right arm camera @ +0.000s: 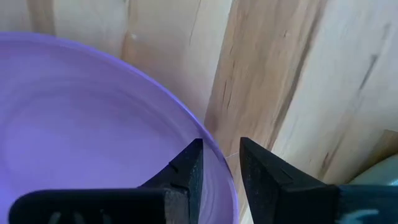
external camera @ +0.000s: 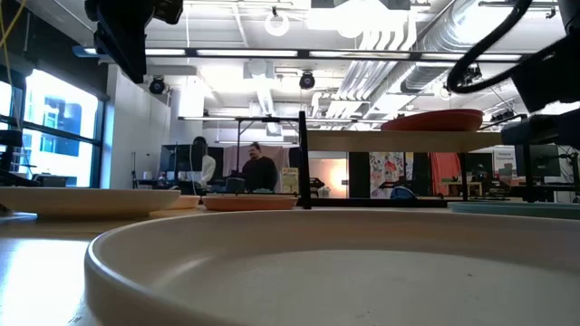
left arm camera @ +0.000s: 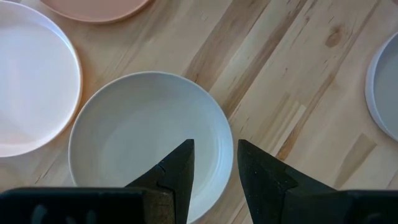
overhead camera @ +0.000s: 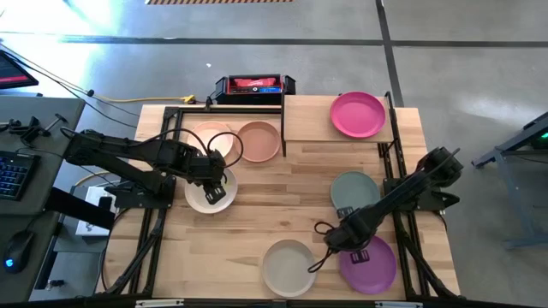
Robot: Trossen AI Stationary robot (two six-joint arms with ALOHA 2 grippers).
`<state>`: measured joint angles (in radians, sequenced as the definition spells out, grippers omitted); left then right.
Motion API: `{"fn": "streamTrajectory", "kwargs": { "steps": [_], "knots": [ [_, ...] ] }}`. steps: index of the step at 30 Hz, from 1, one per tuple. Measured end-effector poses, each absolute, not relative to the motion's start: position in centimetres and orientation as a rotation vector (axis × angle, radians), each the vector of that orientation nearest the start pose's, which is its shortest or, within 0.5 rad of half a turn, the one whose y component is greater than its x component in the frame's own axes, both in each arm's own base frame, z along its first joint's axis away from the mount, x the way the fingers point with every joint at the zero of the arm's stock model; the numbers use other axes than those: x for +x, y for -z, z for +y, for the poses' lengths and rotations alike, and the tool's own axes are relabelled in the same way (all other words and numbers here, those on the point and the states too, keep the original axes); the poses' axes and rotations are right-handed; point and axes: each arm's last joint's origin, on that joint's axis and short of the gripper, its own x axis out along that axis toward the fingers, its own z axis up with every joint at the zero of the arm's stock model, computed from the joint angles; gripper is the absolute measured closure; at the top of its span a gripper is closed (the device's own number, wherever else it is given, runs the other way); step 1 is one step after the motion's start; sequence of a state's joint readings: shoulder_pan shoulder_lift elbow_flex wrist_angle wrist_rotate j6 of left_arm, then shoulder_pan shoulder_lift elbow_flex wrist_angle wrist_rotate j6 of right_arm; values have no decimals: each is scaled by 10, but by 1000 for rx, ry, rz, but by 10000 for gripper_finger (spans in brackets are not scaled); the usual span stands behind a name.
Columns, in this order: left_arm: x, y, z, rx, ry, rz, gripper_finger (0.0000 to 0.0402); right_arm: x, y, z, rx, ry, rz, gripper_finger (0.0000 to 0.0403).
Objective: Place and stack plates onto a shelf
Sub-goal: Stack the purple plate on top of the pink plate on the shelf
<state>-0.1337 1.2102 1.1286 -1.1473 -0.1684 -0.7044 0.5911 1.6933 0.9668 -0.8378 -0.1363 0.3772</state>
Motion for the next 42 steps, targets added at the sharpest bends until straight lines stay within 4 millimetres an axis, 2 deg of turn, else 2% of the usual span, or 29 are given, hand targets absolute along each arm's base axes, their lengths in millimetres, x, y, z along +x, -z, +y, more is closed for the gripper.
{"fn": "streamTrajectory", "kwargs": {
  "steps": [7, 14, 21, 32, 42],
  "knots": [
    [207, -300, -23, -430, -451, 1139, 289, 228, -143, 158, -35, -230, 1660, 324],
    [207, -300, -23, -430, -451, 1139, 289, 226, -144, 158, -10, -259, 1685, 396],
    [207, -300, -23, -429, -451, 1139, 289, 225, -148, 158, 40, -258, 1706, 400],
    [207, -300, -23, -428, -453, 1137, 289, 216, -182, 152, 230, -167, 1637, 402],
    [207, -300, -23, -428, -453, 1137, 289, 203, -226, 130, 505, 70, 1482, 402]
  ]
}}
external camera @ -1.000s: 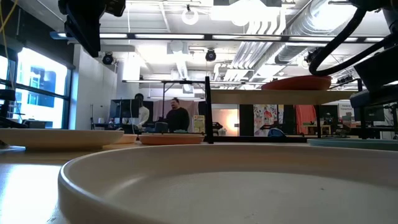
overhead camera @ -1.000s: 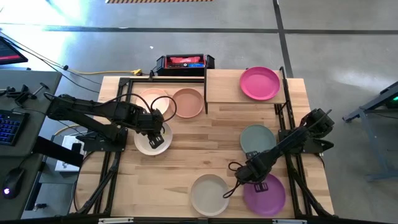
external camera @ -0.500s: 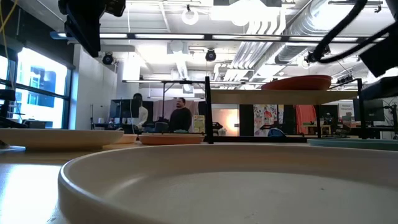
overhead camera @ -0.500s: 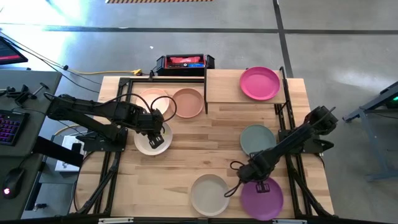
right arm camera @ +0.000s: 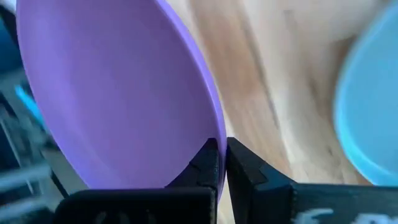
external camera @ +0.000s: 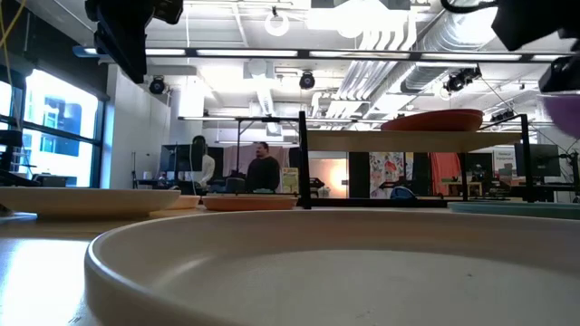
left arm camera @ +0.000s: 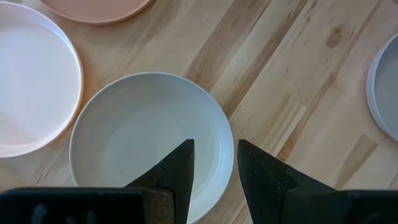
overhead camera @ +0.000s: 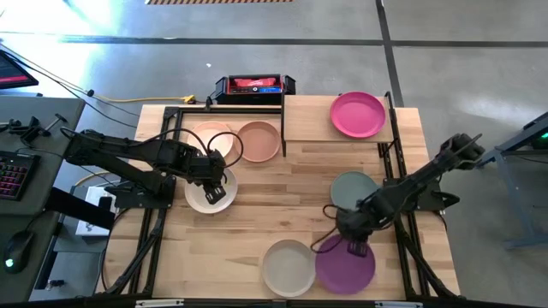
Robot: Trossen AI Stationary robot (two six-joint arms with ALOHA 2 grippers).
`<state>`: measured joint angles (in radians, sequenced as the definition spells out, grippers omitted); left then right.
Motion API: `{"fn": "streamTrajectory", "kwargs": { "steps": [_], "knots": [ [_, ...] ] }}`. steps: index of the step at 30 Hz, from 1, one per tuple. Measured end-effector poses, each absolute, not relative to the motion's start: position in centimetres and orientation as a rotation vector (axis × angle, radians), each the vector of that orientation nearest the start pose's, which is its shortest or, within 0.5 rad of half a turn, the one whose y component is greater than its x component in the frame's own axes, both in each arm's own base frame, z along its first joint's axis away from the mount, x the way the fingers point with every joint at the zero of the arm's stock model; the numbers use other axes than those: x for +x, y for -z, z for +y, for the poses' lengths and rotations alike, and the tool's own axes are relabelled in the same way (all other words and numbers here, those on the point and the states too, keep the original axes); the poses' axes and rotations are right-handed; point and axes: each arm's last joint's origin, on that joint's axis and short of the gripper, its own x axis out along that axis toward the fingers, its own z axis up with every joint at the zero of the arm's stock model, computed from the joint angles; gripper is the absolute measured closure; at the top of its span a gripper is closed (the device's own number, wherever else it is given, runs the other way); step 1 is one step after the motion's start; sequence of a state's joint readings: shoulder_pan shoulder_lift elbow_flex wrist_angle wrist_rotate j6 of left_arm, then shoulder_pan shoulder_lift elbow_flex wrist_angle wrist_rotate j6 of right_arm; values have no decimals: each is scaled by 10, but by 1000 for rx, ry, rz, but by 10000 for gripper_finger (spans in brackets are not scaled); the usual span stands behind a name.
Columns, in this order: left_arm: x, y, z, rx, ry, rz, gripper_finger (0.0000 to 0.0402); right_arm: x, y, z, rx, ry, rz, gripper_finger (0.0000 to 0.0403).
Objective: Place and stack plates onto a shelf
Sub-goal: Stack the purple plate on top of the pink plate on the shelf
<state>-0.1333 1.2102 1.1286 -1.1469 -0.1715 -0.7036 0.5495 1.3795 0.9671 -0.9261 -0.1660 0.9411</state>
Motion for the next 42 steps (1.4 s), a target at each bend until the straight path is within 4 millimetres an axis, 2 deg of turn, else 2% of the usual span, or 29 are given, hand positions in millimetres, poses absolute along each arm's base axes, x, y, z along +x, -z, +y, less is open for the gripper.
{"fn": "streamTrajectory", "kwargs": {
  "steps": [5, 11, 16, 20, 30, 36, 42],
  "knots": [
    [207, -300, -23, -429, -452, 1134, 289, 193, -245, 107, 692, 236, 1440, 403],
    [210, -301, -23, -432, -439, 1107, 289, 184, -266, 78, 898, 357, 1330, 403],
    [212, -301, -23, -412, -419, 1093, 289, 171, -281, 50, 1019, 459, 1211, 403],
    [212, -302, -21, -367, -468, 1066, 289, 156, -294, 26, 1101, 564, 1064, 403],
    [213, -303, -2, -192, -568, 1040, 289, 110, -317, -26, 1205, 873, 595, 403],
    [215, -305, 16, -122, -613, 1020, 289, 86, -324, -41, 1223, 1036, 381, 403],
    [220, -308, 35, -74, -621, 979, 289, 69, -328, -49, 1243, 1184, 216, 403]
  ]
}}
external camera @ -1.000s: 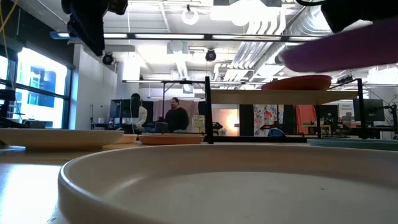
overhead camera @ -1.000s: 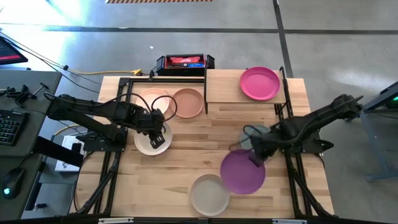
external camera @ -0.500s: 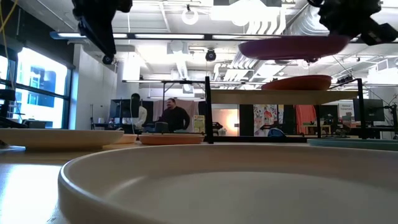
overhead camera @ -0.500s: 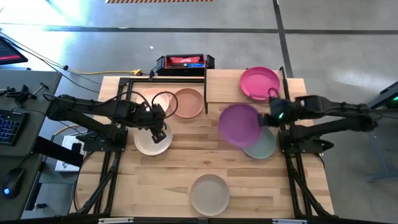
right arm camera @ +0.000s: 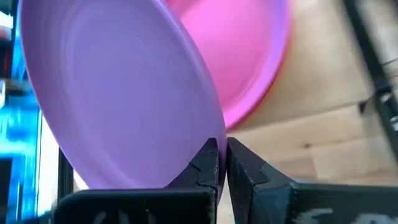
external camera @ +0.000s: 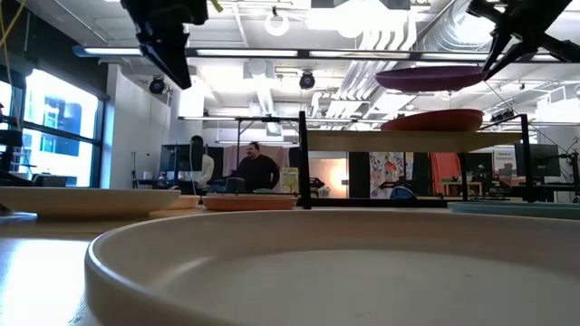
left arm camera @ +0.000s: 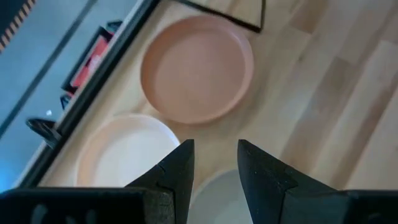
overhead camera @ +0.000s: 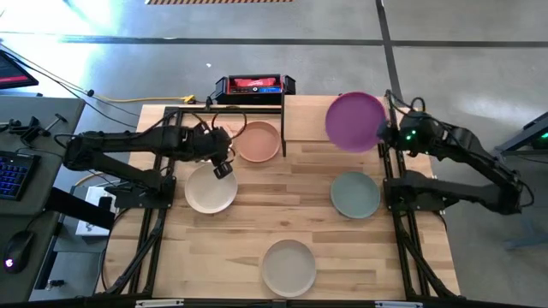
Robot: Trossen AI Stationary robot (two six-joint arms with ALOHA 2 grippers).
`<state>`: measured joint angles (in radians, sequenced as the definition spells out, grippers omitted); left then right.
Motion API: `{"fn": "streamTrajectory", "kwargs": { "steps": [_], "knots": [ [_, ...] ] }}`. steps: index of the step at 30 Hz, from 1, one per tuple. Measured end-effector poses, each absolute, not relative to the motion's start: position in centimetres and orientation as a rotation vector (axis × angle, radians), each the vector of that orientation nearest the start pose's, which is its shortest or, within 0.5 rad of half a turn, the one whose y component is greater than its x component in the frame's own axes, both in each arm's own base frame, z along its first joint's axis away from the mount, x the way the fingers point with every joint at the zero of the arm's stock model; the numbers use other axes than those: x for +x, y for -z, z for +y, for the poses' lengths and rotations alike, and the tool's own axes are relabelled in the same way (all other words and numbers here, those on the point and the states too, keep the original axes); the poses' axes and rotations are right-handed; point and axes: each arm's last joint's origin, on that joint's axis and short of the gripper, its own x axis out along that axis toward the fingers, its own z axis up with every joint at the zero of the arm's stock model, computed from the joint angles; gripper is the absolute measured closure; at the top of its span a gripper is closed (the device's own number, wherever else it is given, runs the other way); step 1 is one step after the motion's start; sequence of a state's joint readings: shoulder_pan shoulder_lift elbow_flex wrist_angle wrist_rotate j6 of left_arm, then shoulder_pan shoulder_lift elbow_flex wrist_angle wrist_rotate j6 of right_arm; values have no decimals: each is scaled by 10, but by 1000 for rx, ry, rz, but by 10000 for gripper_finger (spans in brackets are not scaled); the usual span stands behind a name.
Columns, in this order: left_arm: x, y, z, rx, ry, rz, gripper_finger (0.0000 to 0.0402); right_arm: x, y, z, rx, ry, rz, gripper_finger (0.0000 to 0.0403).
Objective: Place and stack plates onto a shelf
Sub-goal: Stack the purple plate on top of the pink plate on the shelf
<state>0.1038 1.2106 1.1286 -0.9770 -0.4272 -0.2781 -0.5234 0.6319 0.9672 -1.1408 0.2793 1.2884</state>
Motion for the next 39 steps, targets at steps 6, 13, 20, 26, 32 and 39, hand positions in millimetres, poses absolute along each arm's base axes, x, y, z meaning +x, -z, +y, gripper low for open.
{"fn": "streamTrajectory", "kwargs": {
  "steps": [6, 13, 20, 26, 32, 39],
  "knots": [
    [222, -312, 53, -25, -639, 941, 289, 67, -330, -60, 1287, 1310, 52, 403],
    [220, -313, 69, -33, -689, 927, 289, 74, -331, -75, 1325, 1367, -21, 403],
    [218, -313, 77, -35, -637, 952, 289, 86, -323, -91, 1374, 1402, 51, 403],
    [217, -311, 77, -33, -539, 979, 289, 84, -322, -96, 1420, 1427, 30, 403],
    [214, -309, 76, -13, -517, 1026, 289, 84, -319, -100, 1449, 1449, 47, 403],
    [214, -310, 77, -8, -525, 1019, 289, 92, -312, -108, 1465, 1463, 125, 403]
  ]
}}
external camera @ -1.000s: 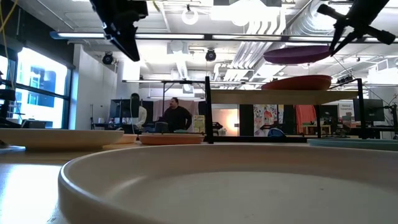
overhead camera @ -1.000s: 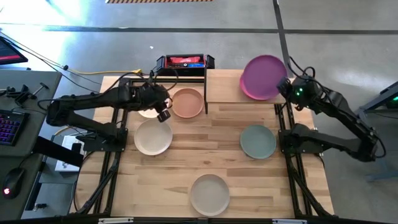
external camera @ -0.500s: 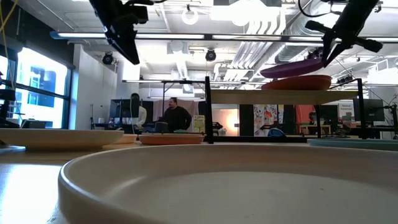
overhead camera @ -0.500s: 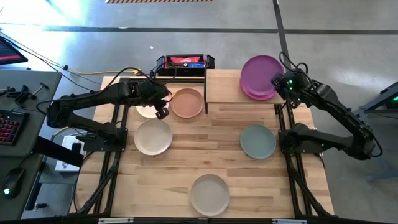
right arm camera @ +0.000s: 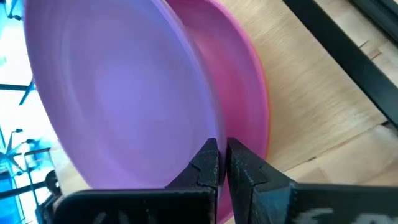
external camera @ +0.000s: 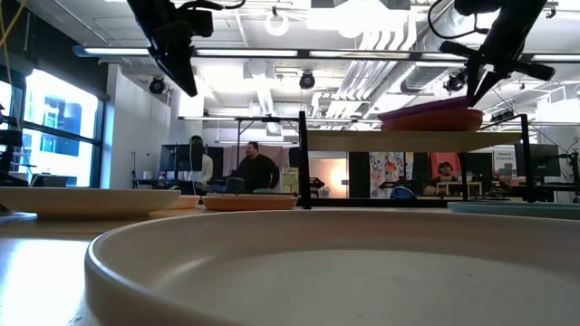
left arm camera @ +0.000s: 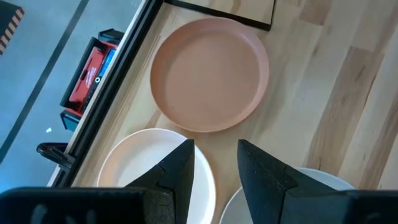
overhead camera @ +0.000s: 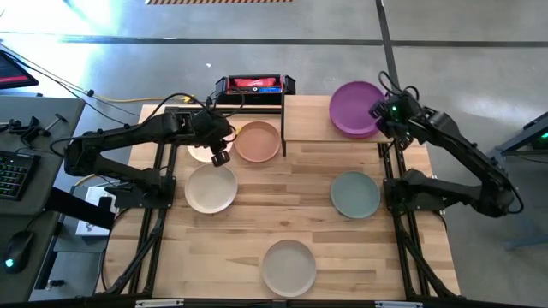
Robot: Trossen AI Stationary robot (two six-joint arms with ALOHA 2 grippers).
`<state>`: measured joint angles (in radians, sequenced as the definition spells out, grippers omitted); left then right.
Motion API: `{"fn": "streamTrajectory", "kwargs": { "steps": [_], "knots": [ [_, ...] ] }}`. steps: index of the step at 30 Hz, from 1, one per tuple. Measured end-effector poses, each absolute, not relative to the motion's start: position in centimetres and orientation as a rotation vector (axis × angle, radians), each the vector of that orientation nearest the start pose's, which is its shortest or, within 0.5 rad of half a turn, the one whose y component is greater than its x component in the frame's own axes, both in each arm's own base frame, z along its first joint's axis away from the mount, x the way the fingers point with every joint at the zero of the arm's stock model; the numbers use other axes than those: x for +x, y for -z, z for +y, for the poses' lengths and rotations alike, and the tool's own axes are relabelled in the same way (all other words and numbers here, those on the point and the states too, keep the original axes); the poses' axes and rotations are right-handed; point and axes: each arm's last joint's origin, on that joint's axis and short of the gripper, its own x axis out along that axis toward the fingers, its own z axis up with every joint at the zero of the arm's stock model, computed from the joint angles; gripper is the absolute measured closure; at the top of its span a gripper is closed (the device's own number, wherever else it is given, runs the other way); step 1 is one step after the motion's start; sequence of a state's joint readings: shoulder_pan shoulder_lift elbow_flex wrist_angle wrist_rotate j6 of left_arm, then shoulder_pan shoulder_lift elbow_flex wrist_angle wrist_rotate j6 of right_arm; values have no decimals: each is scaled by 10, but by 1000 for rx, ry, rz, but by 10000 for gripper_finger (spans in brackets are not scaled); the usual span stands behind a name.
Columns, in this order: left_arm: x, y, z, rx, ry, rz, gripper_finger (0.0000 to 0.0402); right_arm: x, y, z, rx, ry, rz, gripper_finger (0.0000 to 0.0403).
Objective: Place and stack plates onto a shelf
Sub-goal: Stack the purple plate on top of the pink plate on the shelf
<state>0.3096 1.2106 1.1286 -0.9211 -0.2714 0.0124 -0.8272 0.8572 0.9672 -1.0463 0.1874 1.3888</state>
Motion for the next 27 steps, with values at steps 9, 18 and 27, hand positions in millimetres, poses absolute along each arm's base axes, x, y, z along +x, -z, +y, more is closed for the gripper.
{"fn": "streamTrajectory", "kwargs": {
  "steps": [9, 18, 27],
  "knots": [
    [214, -310, 77, -9, -525, 1020, 289, 91, -311, -107, 1452, 1476, 159, 403],
    [214, -310, 77, -15, -529, 1018, 289, 90, -310, -107, 1436, 1487, 172, 391],
    [214, -310, 77, -15, -529, 1018, 289, 90, -310, -107, 1424, 1481, 183, 337]
  ]
}}
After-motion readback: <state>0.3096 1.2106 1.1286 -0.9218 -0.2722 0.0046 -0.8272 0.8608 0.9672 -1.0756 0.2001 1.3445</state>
